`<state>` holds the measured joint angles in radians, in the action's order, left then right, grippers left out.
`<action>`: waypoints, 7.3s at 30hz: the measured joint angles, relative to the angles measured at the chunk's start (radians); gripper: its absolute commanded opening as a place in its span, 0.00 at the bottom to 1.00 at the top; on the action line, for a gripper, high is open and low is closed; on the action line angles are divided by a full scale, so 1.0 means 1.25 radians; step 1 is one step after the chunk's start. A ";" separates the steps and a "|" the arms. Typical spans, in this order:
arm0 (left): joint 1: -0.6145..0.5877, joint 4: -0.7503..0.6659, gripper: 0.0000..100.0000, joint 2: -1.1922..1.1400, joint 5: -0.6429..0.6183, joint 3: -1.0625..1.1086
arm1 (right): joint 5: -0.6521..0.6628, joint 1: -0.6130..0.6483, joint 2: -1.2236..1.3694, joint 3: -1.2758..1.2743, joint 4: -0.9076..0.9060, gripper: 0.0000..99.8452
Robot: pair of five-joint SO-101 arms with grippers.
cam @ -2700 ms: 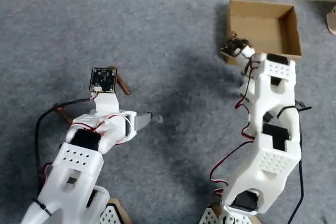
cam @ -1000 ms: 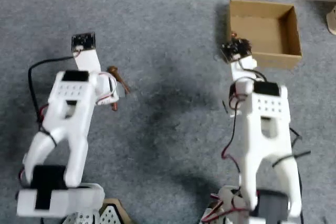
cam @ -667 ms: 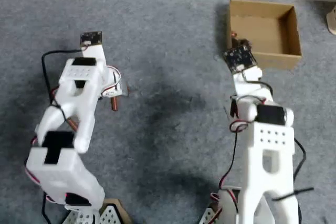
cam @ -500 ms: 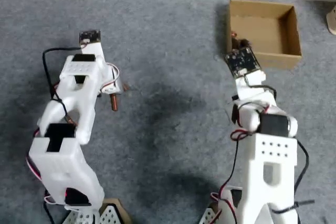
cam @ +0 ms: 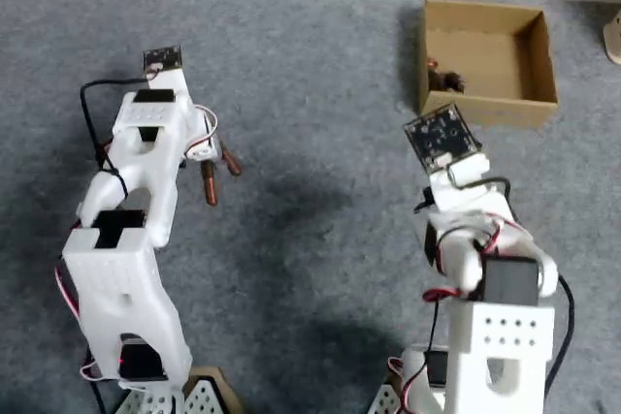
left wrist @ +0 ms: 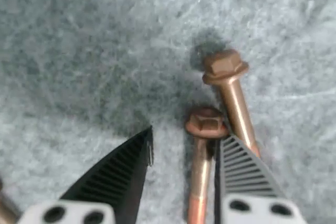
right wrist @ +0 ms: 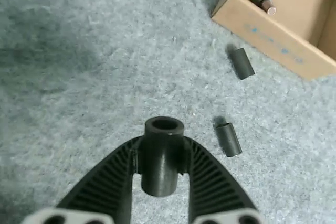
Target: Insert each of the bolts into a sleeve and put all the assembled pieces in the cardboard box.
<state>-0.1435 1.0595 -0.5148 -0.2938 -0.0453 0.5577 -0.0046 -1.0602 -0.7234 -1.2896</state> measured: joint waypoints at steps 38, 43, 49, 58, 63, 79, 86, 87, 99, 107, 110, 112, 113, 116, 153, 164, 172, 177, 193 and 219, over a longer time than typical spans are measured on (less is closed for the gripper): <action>0.185 0.014 0.01 0.381 -0.119 0.160 | -0.191 0.268 -0.557 -0.556 0.255 0.00; 0.226 -0.136 0.01 0.600 -0.166 0.389 | -0.191 0.268 -0.581 -0.647 0.314 0.00; 0.280 -0.400 0.01 0.892 -0.172 0.717 | -0.242 0.268 -0.605 -0.703 0.416 0.00; 0.347 -0.460 0.01 1.133 -0.196 0.819 | -0.249 0.317 -0.609 -0.757 0.588 0.00; 0.344 -0.463 0.01 1.175 -0.281 0.819 | -0.249 0.382 -0.609 -0.757 0.595 0.00; 0.491 -0.463 0.01 1.239 -0.349 0.841 | -0.249 0.387 -0.609 -0.757 0.595 0.00; 0.507 -0.464 0.01 1.239 -0.347 0.867 | -0.249 0.385 -0.609 -0.757 0.595 0.00; 0.507 -0.474 0.01 1.239 -0.349 0.867 | -0.249 0.385 -0.609 -0.757 0.595 0.00; 0.506 -0.559 0.01 1.239 -0.308 0.885 | -0.249 0.387 -0.609 -0.757 0.595 0.00; 0.477 -0.703 0.01 1.240 -0.257 0.983 | -0.249 0.384 -0.608 -0.757 0.595 0.00; 0.473 -0.712 0.01 1.240 -0.245 0.984 | -0.249 0.385 -0.608 -0.757 0.595 0.00; 0.476 -0.712 0.01 1.240 -0.245 0.984 | -0.249 0.384 -0.608 -0.757 0.595 0.00; 0.476 -0.714 0.01 1.240 -0.245 0.984 | -0.249 0.384 -0.608 -0.757 0.595 0.00; 0.473 -0.729 0.01 1.239 -0.247 0.984 | -0.249 0.389 -0.608 -0.757 0.595 0.00; 0.491 -0.572 0.01 1.214 -0.287 0.978 | -0.249 0.352 -0.606 -0.759 0.594 0.00; 0.523 -0.487 0.37 1.231 -0.149 1.020 | -0.250 0.339 -0.605 -0.759 0.593 0.00; 0.511 -0.292 0.40 1.226 -0.149 1.015 | -0.254 0.311 -0.606 -0.759 0.503 0.00; 0.466 -0.169 0.40 1.227 -0.144 0.980 | -0.254 0.207 -0.608 -0.743 0.427 0.00; 0.338 -0.106 0.40 1.227 -0.142 0.960 | -0.227 0.054 -0.087 -0.381 0.425 0.00; 0.338 -0.106 0.40 1.227 -0.142 0.961 | -0.178 -0.068 0.811 0.480 0.425 0.00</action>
<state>0.2785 0.9275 1.0196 -0.4718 1.1561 0.3353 -0.0890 -0.0460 -0.1235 -0.7587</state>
